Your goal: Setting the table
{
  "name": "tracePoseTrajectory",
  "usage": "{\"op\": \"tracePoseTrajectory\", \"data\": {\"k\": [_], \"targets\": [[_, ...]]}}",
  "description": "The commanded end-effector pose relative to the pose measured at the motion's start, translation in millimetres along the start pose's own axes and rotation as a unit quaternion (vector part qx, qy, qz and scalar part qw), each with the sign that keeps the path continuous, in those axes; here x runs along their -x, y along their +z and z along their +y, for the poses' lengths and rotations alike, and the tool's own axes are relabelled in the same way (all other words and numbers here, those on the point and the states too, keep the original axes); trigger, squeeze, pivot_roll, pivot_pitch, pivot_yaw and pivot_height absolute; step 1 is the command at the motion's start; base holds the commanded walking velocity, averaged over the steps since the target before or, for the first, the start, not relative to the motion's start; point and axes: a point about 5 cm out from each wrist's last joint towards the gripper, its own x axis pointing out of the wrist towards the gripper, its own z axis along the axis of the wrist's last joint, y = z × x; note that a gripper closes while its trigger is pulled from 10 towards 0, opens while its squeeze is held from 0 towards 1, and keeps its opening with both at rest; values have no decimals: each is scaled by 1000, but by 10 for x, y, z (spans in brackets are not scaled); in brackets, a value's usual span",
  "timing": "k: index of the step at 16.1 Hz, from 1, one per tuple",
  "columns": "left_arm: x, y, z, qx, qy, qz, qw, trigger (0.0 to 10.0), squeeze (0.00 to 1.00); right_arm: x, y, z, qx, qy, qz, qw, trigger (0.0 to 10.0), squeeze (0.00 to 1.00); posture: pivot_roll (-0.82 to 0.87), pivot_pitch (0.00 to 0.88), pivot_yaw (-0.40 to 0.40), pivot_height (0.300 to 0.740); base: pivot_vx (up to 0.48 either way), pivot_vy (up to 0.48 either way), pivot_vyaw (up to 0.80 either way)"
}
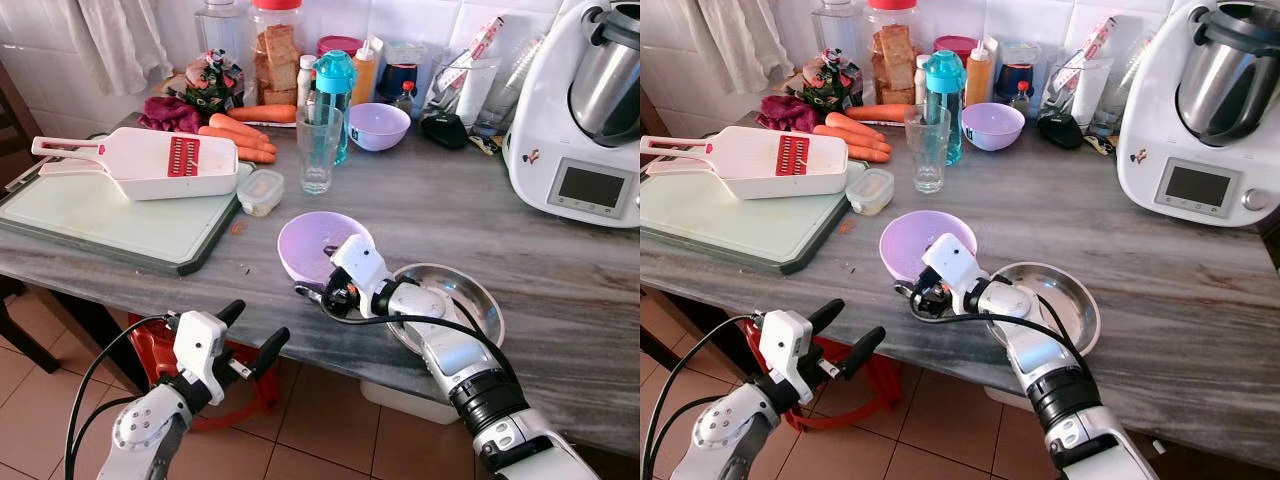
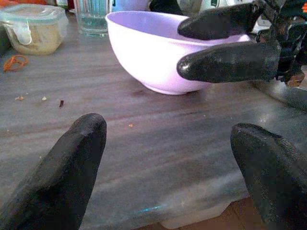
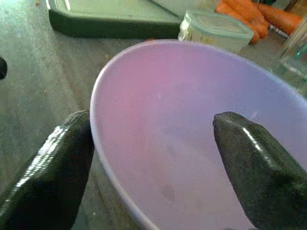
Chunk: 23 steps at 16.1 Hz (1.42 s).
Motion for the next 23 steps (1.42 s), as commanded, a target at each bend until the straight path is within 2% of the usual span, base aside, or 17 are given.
{"op": "tracePoseTrajectory", "data": {"k": [1,4,7,10,12,14,16,17,19,22,23], "targets": [[-38,28,-7,-6,-6,-3,1000,10000,0,-12,180,-30,18,-6,-29,999,10000,1000,30,33,-31,740,0,0,0],[-64,40,-11,-5,-7,-6,1000,10000,0,-16,242,-30,21,-10,-40,999,10000,1000,23,27,-31,740,0,0,0],[-95,49,-19,-5,-10,-10,1000,10000,0,8,350,-71,25,-41,-65,997,10000,1000,19,17,-34,740,0,0,0],[-126,71,-14,-10,-3,-19,1000,10000,0,110,469,-116,34,-97,-92,991,10000,1000,10,8,-32,740,0,0,0],[-158,122,30,-20,19,-33,999,10000,0,228,503,-121,33,-126,-103,986,10000,1000,-8,4,-32,740,0,0,0],[-205,174,98,-45,55,-39,997,10000,0,406,505,-146,61,-176,-110,976,10000,1000,-16,2,-34,740,0,0,0],[-199,127,91,-29,65,-33,997,10000,0,550,452,-170,75,-214,-101,969,10000,1000,-25,0,-35,740,0,0,0],[-190,105,43,-27,64,-32,997,10000,0,699,388,-189,74,-248,-84,962,10000,1000,-26,2,-36,740,0,0,0],[-190,96,23,-26,63,-32,997,10000,0,785,336,-200,57,-274,-75,957,10000,1000,-26,2,-36,740,0,0,0],[-187,93,44,-26,66,-32,997,10000,0,1017,169,-277,46,-357,-24,933,10000,1000,-31,3,-39,740,0,0,0],[-185,92,58,-28,67,-31,997,10000,0,1045,114,-275,29,-364,-12,931,10000,1000,-29,1,-42,740,0,0,0]]}}
